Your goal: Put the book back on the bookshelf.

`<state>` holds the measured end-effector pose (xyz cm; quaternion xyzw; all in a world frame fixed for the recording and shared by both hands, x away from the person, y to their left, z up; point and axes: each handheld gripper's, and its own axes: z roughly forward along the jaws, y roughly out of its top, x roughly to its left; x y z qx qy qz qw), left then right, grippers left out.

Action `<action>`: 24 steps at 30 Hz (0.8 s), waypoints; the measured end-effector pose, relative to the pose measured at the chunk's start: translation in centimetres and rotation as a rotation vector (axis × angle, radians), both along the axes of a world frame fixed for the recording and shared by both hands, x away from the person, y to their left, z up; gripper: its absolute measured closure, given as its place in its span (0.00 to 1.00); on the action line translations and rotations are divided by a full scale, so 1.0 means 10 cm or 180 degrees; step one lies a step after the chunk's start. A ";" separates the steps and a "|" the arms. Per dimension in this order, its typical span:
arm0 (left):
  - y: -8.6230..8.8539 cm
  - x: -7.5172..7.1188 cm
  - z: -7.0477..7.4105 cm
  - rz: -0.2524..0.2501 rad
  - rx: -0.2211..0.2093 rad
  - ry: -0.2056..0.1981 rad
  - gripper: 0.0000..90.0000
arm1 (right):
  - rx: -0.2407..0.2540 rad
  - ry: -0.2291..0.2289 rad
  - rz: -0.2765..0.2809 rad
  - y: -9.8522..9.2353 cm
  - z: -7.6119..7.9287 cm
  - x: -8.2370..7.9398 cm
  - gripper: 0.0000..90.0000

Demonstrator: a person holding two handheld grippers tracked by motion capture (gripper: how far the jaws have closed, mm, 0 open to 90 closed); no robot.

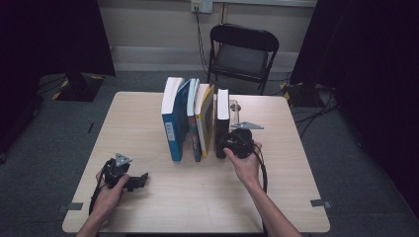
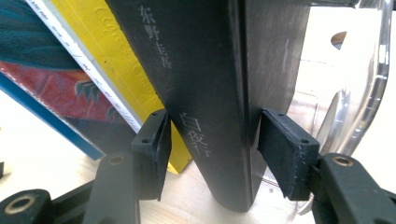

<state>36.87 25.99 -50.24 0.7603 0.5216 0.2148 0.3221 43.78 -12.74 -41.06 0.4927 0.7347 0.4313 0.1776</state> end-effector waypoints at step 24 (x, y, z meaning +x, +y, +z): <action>0.00 -0.03 0.00 0.0012 -0.0011 -0.0002 0.00 | 0.0140 -0.0252 0.0444 -0.47 0.17 -0.41 0.23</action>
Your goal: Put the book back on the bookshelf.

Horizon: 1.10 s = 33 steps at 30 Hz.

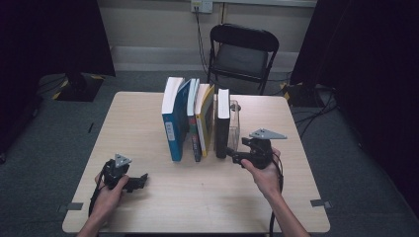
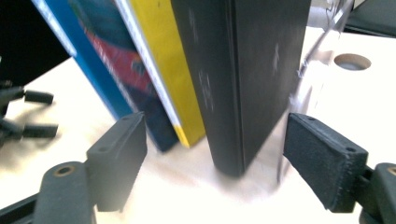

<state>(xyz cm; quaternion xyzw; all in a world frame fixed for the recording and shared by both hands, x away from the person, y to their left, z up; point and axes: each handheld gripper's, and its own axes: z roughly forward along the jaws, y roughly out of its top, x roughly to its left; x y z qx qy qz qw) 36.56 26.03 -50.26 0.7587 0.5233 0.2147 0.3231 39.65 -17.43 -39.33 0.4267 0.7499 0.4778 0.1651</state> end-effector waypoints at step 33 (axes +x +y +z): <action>0.01 0.00 0.00 -0.0020 -0.0001 0.0000 0.00 | -0.0855 0.0374 -0.0512 -0.87 -1.07 -0.31 0.10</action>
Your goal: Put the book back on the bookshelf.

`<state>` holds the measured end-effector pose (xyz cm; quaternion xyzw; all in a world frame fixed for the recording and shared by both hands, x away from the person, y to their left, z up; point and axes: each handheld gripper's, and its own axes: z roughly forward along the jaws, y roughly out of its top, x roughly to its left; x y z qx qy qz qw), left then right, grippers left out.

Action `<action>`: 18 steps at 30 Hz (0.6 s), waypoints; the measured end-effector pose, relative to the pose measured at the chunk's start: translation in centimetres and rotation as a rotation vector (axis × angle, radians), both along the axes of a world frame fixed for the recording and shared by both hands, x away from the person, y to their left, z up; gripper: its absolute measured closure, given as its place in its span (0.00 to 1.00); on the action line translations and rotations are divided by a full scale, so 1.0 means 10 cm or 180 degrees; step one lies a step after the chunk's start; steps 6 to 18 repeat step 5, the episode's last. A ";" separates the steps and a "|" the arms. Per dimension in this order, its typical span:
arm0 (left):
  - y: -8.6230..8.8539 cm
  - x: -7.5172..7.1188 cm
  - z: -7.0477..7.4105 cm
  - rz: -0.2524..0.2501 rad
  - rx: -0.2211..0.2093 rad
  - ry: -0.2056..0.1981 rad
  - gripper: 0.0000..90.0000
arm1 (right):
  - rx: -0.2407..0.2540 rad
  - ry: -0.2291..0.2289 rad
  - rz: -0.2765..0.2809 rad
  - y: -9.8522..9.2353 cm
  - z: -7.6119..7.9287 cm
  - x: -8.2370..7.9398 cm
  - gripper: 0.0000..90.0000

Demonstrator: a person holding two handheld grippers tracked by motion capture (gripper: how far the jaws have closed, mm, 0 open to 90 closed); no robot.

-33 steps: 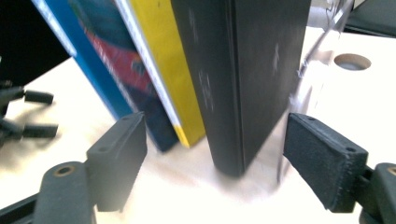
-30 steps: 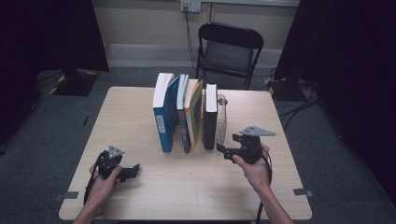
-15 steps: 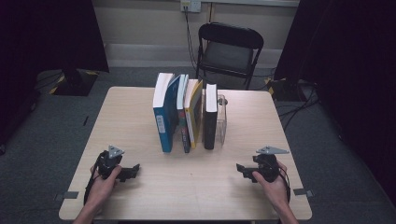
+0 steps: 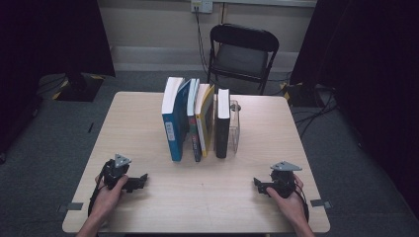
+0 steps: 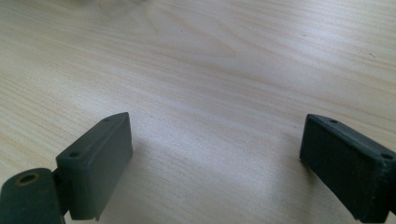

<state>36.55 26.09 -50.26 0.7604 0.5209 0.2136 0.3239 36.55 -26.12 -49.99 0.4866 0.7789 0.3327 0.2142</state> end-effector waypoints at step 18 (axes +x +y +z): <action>0.00 0.00 0.00 0.0000 0.0000 0.0000 0.00 | -0.0002 0.0000 -0.0001 0.00 0.00 0.00 0.10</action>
